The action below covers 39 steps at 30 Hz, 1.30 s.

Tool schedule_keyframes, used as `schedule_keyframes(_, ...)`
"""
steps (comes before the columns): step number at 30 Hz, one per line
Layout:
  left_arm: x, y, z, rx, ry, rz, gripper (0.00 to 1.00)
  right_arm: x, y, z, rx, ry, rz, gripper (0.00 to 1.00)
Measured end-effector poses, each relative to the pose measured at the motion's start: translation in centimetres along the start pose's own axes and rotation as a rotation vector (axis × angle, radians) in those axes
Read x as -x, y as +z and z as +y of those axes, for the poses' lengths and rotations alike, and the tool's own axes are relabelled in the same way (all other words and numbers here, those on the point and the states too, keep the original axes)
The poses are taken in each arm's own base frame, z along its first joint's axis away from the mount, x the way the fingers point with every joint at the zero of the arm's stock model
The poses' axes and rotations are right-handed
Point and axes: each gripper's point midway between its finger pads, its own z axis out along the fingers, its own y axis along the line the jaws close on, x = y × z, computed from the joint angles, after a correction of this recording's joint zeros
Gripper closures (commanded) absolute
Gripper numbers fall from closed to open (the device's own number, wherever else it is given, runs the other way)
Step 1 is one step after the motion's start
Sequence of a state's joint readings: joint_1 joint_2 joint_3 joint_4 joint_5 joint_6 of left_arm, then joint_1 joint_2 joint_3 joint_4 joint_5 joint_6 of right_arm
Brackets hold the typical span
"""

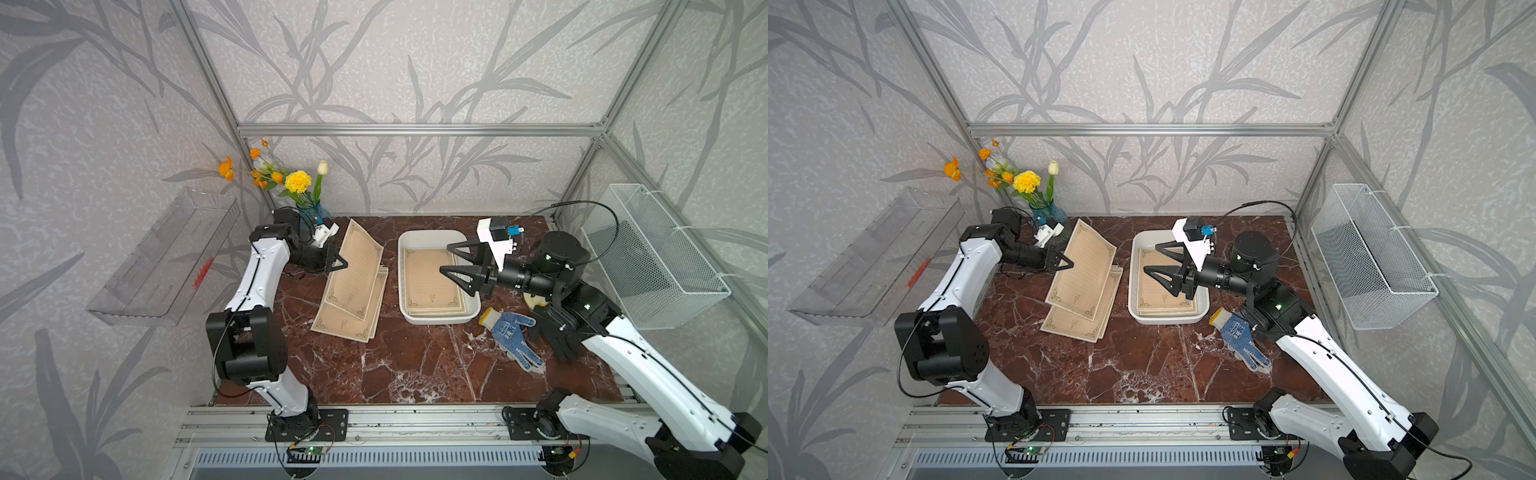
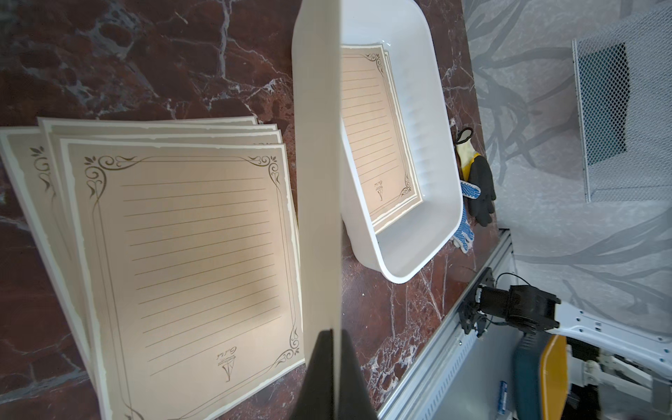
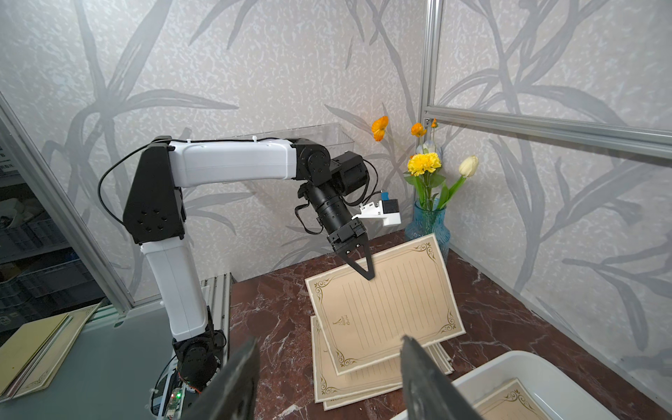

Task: Take out the stationery paper from the storage box
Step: Place the stationery paper at the center of the board.

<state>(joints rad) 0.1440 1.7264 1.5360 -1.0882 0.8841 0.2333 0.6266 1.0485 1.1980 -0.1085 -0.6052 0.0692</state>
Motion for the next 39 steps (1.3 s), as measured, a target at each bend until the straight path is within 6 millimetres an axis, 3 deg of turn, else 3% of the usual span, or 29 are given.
schedule_keyframes(8,-1.2,2.7,2.7,-0.074,-0.146,0.107,1.00,-0.3,0.1,-0.1,-0.018,0.000,0.013,0.40)
schedule_keyframes(22,-1.6,2.2,5.8,-0.037,-0.232,0.125,1.00,-0.3,0.3,0.2,-0.017,-0.002,0.023,0.41)
schedule_keyframes(32,-3.0,3.4,9.3,0.071,-0.268,0.214,1.00,0.0,0.5,0.5,-0.008,-0.007,0.021,0.41)
schedule_keyframes(39,-3.6,3.8,11.3,0.140,-0.285,0.258,0.94,-0.1,0.6,1.0,0.005,-0.019,0.025,0.41)
